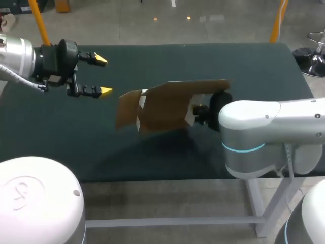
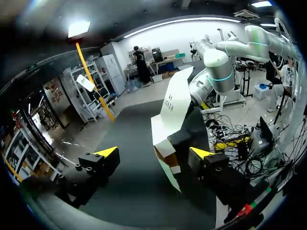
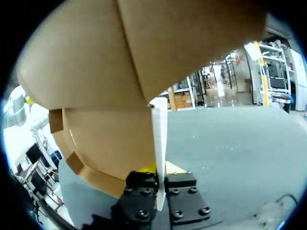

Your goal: Assemble the packaging by folding the flat box into shape, placing the metal phone stand inside, and closing the box properly

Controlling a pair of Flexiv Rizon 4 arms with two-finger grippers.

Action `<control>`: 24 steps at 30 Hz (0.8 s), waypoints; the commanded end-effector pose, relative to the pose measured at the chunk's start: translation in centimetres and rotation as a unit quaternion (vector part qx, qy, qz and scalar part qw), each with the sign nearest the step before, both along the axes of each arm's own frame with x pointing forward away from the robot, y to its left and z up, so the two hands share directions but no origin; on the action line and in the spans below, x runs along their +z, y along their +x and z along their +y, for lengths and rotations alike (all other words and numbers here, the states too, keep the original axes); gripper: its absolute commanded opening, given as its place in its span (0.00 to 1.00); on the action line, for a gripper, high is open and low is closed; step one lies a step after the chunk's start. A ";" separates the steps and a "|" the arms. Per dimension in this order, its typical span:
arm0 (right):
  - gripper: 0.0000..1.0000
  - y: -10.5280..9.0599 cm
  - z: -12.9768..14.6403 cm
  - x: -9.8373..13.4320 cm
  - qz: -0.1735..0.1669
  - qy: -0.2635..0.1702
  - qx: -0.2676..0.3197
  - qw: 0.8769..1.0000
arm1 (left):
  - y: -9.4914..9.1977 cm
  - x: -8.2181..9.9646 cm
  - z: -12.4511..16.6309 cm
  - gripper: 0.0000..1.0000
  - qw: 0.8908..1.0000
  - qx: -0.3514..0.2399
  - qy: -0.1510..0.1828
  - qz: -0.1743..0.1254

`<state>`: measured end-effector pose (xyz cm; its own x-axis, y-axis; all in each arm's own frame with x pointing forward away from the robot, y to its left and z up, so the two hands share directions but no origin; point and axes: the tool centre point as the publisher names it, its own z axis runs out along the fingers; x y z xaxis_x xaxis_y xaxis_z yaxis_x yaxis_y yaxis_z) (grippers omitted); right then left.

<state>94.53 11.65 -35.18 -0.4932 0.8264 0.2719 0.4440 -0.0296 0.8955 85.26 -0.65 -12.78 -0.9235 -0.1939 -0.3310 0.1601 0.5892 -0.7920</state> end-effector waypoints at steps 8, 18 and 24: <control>0.00 0.6 -0.6 0.6 0.048 0.050 0.141 0.988 | -0.9 1.3 1.1 1.00 1.000 -0.001 0.030 -0.010; 0.00 0.6 -0.1 0.4 0.102 0.031 0.163 0.981 | -1.1 1.5 1.9 1.00 0.999 0.007 0.036 -0.018; 0.00 0.5 0.2 0.5 0.123 0.012 0.166 0.978 | -1.1 1.6 2.1 1.00 0.999 0.006 0.040 -0.021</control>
